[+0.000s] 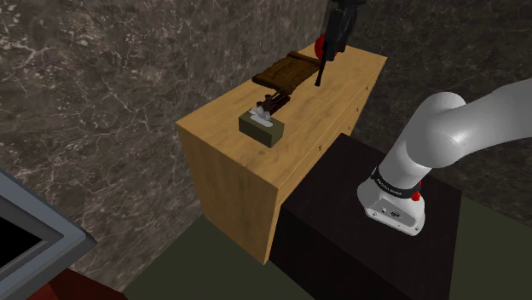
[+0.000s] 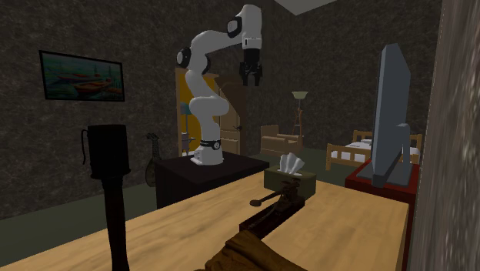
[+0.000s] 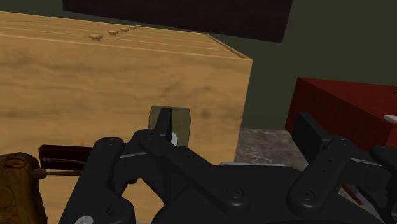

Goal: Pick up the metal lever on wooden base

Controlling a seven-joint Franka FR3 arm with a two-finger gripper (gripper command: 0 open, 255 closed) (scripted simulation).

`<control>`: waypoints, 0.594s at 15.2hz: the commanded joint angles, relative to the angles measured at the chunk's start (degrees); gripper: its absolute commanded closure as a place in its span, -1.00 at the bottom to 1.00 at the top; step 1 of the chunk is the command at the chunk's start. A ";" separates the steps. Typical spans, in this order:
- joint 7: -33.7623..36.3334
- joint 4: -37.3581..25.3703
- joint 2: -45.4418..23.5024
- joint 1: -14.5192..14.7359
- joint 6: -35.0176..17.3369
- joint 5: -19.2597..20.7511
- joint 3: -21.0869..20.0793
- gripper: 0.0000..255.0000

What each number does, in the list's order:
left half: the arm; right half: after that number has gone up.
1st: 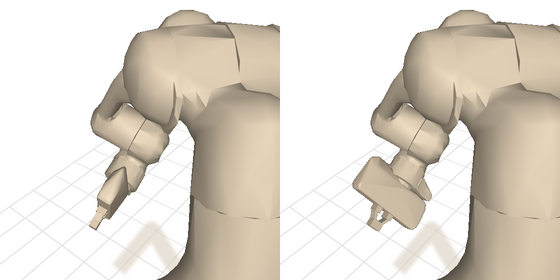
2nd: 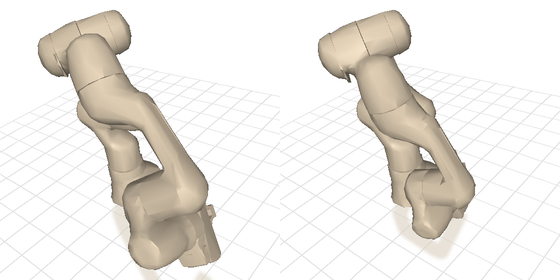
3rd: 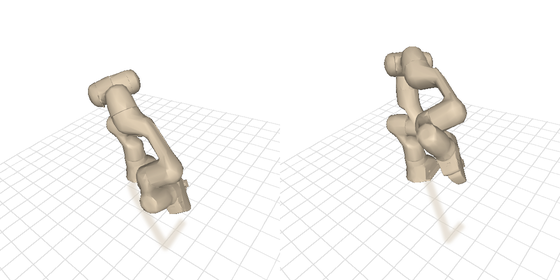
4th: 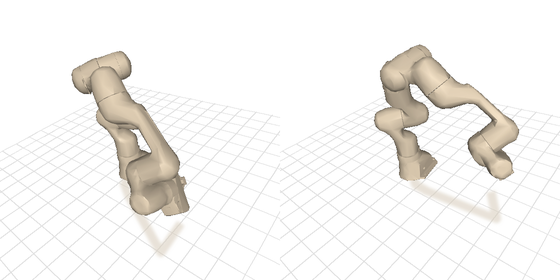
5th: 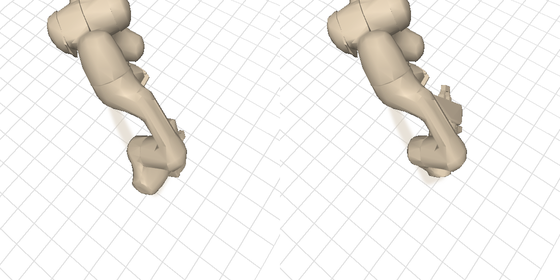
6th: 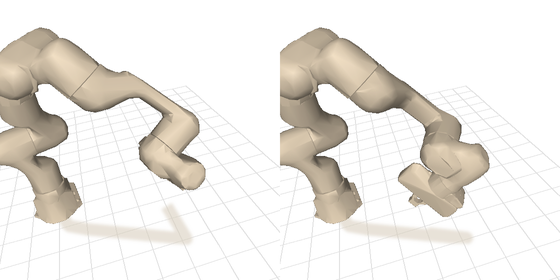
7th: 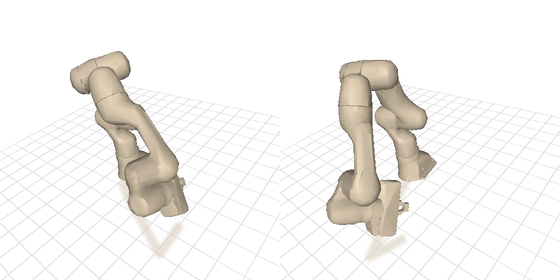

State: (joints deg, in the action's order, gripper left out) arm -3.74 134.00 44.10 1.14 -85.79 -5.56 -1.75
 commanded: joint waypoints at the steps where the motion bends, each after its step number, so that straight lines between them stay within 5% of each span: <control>1: 0.00 0.00 0.00 0.00 0.00 0.00 0.00 -1.00; 9: -21.01 6.78 -4.30 1.09 -11.09 7.73 9.84 -1.00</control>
State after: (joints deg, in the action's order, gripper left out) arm -21.70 139.94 40.82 2.13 -94.91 1.10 6.64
